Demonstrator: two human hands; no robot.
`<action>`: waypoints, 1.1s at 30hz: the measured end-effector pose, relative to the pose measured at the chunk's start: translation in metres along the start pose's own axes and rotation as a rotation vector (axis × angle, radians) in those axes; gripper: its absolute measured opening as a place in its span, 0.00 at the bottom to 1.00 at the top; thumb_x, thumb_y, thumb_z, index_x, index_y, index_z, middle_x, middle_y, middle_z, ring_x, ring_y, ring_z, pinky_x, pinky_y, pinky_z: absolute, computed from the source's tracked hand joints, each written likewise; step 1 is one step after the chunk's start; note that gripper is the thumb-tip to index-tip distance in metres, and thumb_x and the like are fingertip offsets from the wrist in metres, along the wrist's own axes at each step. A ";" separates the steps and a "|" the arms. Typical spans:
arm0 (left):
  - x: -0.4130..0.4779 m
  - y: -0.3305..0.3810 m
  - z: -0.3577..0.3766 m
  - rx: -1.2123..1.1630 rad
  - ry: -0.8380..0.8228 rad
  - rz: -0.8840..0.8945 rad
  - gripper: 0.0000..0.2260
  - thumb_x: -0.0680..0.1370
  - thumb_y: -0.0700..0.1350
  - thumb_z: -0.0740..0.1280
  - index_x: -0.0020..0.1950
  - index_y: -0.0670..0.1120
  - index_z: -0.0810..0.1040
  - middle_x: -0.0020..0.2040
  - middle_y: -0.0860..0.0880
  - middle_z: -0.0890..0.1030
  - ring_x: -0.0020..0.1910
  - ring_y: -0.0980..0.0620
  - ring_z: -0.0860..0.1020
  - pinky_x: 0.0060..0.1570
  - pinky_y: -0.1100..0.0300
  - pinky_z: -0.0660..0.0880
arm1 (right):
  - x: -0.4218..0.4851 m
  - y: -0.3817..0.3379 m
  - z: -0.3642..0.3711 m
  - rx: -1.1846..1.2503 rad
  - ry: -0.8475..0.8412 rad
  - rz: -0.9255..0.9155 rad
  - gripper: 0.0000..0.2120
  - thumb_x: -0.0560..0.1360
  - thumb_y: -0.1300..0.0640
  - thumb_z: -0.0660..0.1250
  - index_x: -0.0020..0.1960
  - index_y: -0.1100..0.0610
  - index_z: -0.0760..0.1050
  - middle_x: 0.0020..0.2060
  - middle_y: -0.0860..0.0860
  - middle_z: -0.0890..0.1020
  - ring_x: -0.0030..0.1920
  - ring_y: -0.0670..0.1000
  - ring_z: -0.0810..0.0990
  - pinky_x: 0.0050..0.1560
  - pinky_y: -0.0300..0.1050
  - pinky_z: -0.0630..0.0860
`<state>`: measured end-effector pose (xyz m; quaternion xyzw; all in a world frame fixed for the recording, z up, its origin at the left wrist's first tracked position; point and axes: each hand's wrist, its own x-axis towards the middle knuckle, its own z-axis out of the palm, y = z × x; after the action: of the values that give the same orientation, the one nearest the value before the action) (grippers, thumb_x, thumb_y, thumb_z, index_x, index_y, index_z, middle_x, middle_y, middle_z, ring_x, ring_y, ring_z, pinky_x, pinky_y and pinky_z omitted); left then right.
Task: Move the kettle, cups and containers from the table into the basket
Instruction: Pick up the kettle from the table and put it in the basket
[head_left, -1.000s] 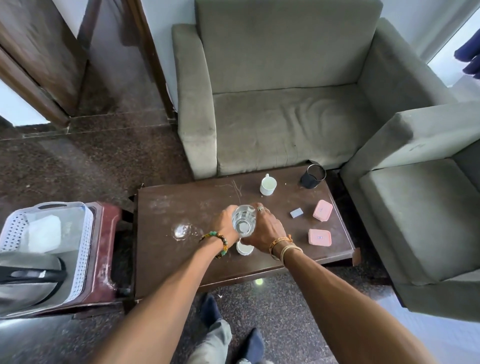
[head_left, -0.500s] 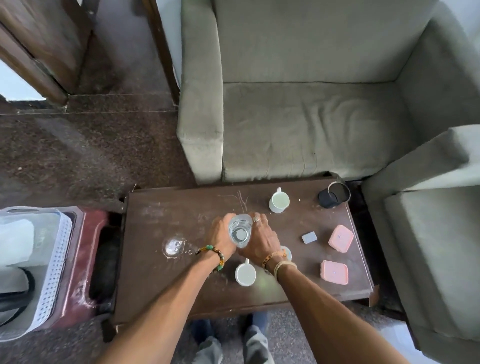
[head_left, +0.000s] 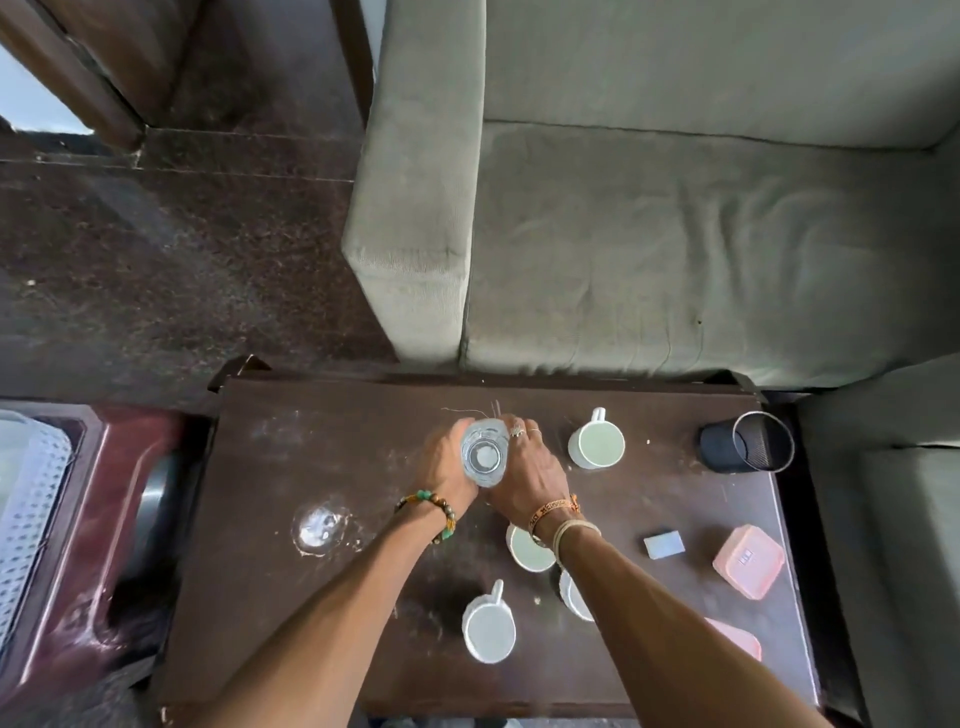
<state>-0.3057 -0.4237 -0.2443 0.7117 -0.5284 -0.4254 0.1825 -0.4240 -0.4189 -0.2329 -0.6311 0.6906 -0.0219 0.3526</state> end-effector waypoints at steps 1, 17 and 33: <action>0.006 -0.003 0.000 0.081 0.013 0.027 0.15 0.70 0.45 0.74 0.54 0.53 0.78 0.45 0.59 0.79 0.41 0.59 0.77 0.36 0.79 0.68 | 0.007 0.001 0.003 0.003 -0.003 0.003 0.40 0.66 0.47 0.76 0.73 0.53 0.61 0.63 0.51 0.70 0.59 0.57 0.77 0.54 0.53 0.79; 0.039 -0.036 0.027 0.278 0.022 0.035 0.20 0.70 0.48 0.73 0.61 0.54 0.76 0.50 0.51 0.82 0.43 0.55 0.77 0.35 0.72 0.65 | 0.044 0.026 0.046 0.019 0.000 0.052 0.38 0.68 0.50 0.74 0.73 0.53 0.61 0.63 0.51 0.70 0.62 0.56 0.74 0.58 0.50 0.77; -0.060 0.018 -0.071 0.346 -0.091 -0.117 0.33 0.76 0.41 0.67 0.77 0.50 0.55 0.72 0.46 0.64 0.69 0.49 0.69 0.66 0.59 0.69 | -0.055 -0.011 -0.044 -0.116 -0.075 -0.103 0.61 0.62 0.35 0.74 0.80 0.52 0.39 0.77 0.51 0.54 0.74 0.56 0.62 0.72 0.50 0.65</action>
<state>-0.2641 -0.3896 -0.1661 0.7419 -0.5593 -0.3698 0.0083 -0.4394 -0.3909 -0.1694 -0.6853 0.6437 0.0237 0.3396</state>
